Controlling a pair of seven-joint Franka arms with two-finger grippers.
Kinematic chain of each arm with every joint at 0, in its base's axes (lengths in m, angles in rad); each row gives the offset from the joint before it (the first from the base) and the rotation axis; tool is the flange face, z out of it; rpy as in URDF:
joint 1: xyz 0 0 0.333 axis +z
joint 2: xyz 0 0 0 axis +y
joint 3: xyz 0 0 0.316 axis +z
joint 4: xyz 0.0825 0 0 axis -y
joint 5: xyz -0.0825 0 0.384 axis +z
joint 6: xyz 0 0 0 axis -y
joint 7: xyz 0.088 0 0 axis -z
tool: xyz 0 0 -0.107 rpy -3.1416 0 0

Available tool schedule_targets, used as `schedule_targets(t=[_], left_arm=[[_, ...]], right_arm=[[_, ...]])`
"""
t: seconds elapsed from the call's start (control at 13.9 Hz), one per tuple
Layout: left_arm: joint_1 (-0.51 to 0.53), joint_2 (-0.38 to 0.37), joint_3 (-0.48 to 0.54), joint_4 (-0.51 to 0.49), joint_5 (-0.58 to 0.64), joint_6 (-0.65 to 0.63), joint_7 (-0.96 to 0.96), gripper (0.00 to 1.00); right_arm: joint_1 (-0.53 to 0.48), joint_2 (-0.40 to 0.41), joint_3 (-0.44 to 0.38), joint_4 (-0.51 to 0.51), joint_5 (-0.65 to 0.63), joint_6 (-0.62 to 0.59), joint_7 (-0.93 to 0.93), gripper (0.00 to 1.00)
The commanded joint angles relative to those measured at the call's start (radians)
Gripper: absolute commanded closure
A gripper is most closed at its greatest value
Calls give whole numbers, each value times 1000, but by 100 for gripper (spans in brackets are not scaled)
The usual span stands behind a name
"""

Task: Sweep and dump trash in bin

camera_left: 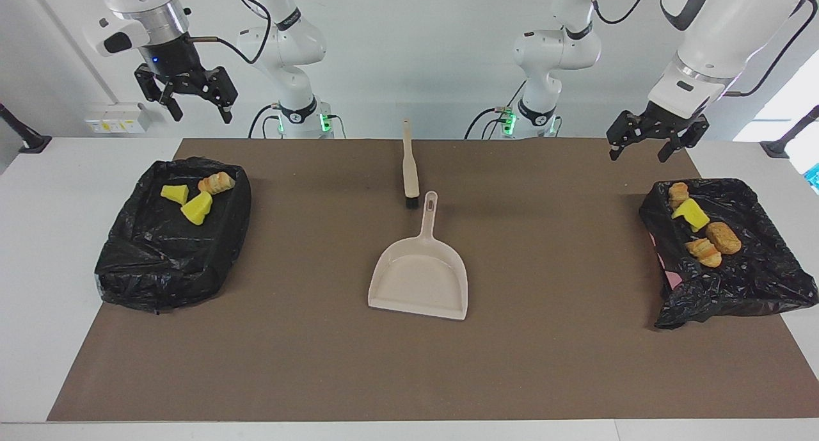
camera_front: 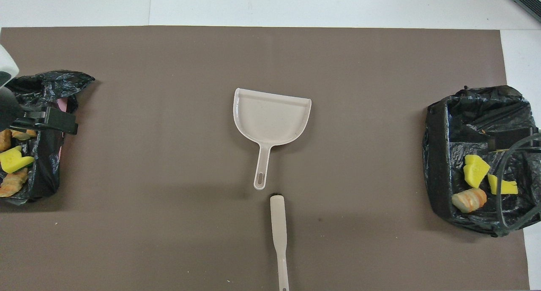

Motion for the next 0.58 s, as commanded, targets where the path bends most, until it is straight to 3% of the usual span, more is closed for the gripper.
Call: schedule_targets(t=[0.0, 0.51], left_arm=[[6, -30, -2, -37, 15, 12, 14, 0], [-3, -33, -2, -28, 10, -11, 14, 0]], right_arm=[[-3, -4, 0, -2, -9, 4, -34, 0], [-3, -4, 0, -2, -9, 4, -34, 0]])
